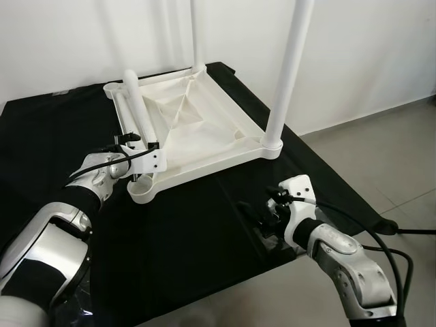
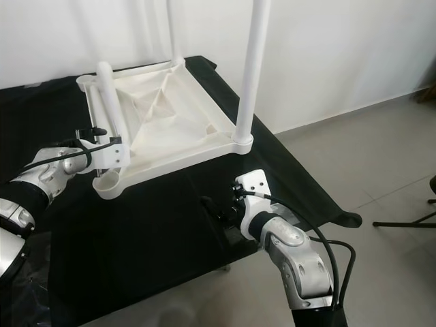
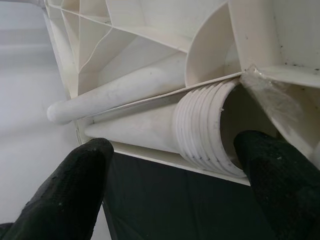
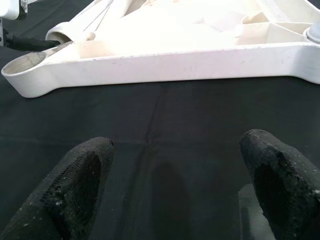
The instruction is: Building children table
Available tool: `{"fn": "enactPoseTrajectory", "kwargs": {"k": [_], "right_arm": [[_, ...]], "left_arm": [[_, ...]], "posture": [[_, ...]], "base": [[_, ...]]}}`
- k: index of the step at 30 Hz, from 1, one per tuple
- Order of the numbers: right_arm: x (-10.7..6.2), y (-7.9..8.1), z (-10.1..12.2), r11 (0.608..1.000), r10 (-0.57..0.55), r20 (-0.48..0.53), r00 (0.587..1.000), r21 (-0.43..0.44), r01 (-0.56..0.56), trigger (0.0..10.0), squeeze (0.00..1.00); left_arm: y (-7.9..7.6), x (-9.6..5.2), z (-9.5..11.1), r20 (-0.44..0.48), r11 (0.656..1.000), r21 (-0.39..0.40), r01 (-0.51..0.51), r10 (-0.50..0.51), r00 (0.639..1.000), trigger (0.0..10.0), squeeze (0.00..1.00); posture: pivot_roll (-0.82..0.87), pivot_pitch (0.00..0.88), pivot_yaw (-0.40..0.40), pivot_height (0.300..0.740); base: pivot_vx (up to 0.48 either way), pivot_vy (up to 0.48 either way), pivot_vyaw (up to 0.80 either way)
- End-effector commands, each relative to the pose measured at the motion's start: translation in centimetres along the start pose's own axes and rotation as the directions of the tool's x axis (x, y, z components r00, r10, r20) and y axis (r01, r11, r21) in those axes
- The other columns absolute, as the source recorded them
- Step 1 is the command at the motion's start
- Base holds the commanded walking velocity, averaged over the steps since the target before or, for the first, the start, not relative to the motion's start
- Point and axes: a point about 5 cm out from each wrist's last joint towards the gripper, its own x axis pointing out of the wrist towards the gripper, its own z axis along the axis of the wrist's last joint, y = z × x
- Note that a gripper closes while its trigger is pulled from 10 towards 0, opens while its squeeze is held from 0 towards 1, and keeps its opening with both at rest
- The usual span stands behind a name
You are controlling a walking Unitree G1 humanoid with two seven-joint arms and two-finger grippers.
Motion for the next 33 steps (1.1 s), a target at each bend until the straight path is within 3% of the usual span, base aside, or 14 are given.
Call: {"fn": "enactPoseTrajectory", "kwargs": {"k": [1,5,14,33], "right_arm": [[0.1,0.2,0.0,1.0,0.003,-0.002,1.0,0.01,-0.003,10.0,0.0],[0.3,0.4,0.2,1.0,0.005,0.005,1.0,0.011,-0.005,10.0,0.0],[0.6,0.6,0.8,1.0,-0.006,0.031,0.999,0.013,0.006,10.0,0.0],[0.9,1.1,1.5,1.0,-0.019,0.057,0.998,0.011,0.018,10.0,0.0]], "left_arm": [[-0.1,-0.3,-1.3,-0.047,1.0,-0.003,0.017,-0.017,0.999,10.0,0.0],[0.3,0.1,-0.3,-0.021,0.997,-0.068,-0.024,0.022,1.0,10.0,0.0],[1.0,0.7,1.2,-0.057,0.991,-0.104,-0.087,0.082,0.995,10.0,0.0],[2.3,0.9,1.7,-0.156,0.961,-0.04,-0.273,0.264,0.952,10.0,0.0]], "posture": [[-0.08,0.113,0.004,0.74],[-0.08,0.112,0.007,0.74],[-0.09,0.111,0.016,0.74],[-0.13,0.116,0.034,0.74]], "base": [[0.0,0.0,0.0],[0.0,0.0,0.0],[0.0,0.0,0.0],[0.0,0.0,0.0]]}}
